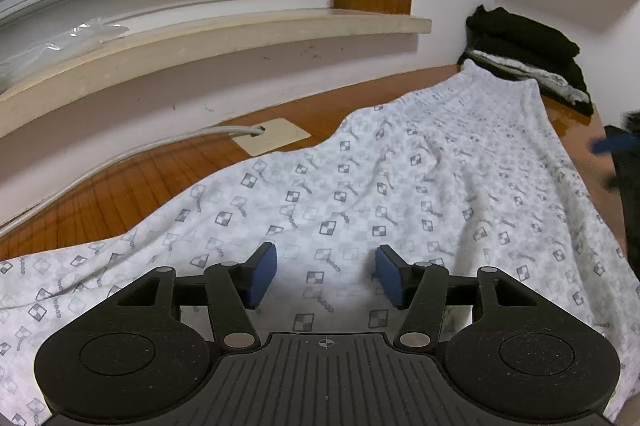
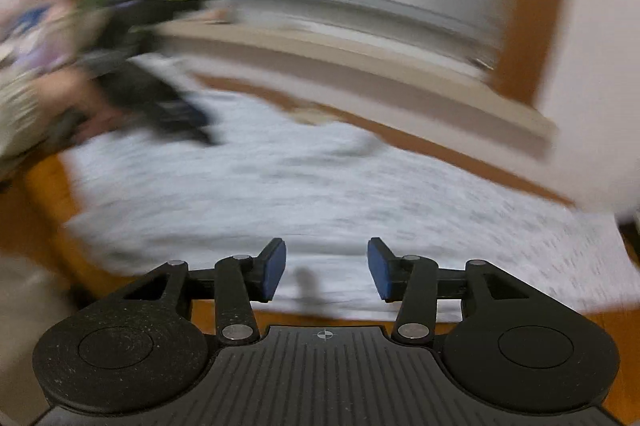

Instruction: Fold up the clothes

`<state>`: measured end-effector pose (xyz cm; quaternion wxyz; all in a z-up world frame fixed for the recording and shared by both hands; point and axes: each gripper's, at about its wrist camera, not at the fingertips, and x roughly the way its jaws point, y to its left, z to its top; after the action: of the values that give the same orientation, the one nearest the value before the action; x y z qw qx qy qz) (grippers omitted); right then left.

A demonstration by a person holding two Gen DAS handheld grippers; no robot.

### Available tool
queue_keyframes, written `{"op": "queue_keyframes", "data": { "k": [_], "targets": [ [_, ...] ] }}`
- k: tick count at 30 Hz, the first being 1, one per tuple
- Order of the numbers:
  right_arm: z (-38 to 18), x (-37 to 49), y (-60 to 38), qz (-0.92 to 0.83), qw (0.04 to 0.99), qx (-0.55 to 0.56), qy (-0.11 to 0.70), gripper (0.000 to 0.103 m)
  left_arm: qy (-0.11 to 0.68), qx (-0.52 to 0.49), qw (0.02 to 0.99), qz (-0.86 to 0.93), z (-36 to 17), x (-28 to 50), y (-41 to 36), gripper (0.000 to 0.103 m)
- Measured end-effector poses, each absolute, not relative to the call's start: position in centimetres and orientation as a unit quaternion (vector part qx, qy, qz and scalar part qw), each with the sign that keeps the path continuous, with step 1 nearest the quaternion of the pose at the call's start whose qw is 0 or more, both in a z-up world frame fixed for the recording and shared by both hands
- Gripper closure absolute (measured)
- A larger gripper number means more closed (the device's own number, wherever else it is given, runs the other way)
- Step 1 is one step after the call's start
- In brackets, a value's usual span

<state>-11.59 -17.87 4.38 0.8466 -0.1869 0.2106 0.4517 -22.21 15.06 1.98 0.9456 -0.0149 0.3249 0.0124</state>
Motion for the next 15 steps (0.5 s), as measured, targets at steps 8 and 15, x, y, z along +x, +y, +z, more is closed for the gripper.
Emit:
{"op": "queue_keyframes", "data": {
  "k": [8,15],
  "targets": [
    [2.3,4.0,-22.3,0.272,0.92,-0.136,0.246,0.048,0.324,-0.024,0.945,0.024,2.0,-22.3,15.5,0.041],
    [1.1,14.4,-26.7,0.193,0.929,-0.11,0.297,0.046,0.325,-0.024,0.945,0.039,2.1,-22.3,15.6,0.04]
  ]
}}
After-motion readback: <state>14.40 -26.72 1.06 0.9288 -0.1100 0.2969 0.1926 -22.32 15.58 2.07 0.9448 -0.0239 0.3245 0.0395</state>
